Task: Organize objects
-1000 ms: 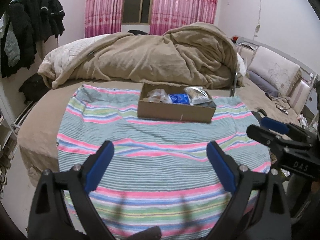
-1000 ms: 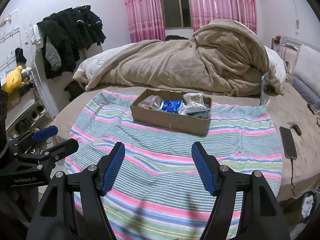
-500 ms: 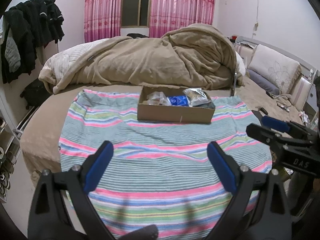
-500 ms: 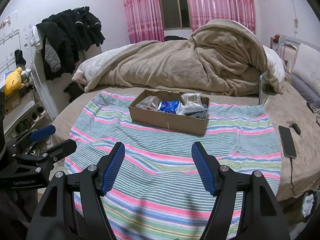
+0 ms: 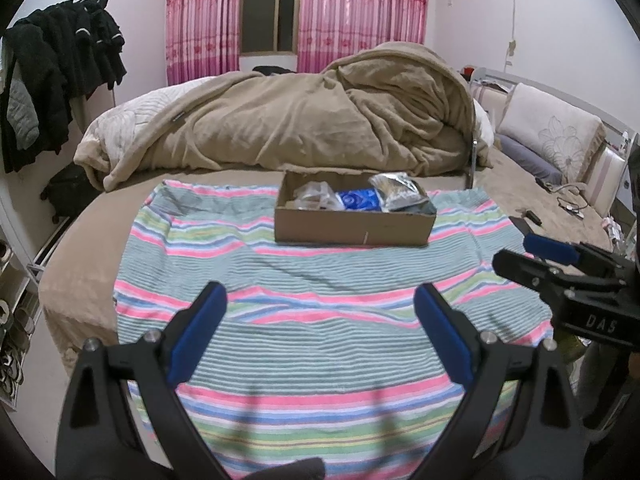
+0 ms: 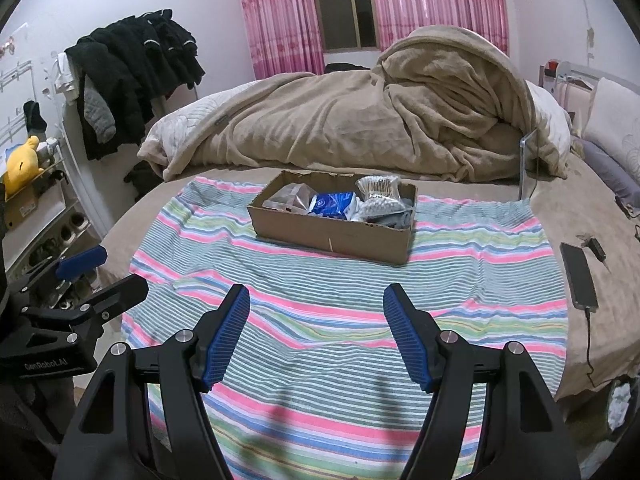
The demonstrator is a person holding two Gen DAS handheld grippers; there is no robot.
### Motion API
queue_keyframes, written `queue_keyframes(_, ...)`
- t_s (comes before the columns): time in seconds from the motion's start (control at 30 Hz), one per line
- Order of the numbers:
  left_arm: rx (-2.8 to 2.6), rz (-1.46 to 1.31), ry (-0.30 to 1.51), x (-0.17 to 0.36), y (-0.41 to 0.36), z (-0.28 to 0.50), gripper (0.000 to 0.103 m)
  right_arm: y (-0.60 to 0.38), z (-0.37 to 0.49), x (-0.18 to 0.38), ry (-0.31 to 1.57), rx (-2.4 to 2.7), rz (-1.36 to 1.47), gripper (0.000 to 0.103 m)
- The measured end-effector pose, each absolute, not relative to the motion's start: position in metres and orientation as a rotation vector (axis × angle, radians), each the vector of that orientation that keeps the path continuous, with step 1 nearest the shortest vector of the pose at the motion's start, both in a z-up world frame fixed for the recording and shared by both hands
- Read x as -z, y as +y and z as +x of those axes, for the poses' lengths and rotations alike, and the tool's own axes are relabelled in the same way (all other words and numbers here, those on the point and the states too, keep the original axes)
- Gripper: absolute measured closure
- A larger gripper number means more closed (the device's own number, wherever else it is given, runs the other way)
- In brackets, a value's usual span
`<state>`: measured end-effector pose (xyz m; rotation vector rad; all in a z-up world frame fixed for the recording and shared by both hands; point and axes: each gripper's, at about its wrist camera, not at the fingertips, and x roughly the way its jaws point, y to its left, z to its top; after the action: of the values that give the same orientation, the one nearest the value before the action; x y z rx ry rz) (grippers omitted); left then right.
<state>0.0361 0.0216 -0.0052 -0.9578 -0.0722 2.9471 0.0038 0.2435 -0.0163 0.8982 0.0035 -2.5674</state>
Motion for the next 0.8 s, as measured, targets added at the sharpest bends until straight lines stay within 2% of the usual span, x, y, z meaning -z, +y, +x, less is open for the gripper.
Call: queue_keyframes(0.8, -2.905, -0.997, -0.077, 0.021, 0.030, 0.009, 0.007, 0.246, -0.015, 0.028, 0.000, 2.559, 0.924, 0.030)
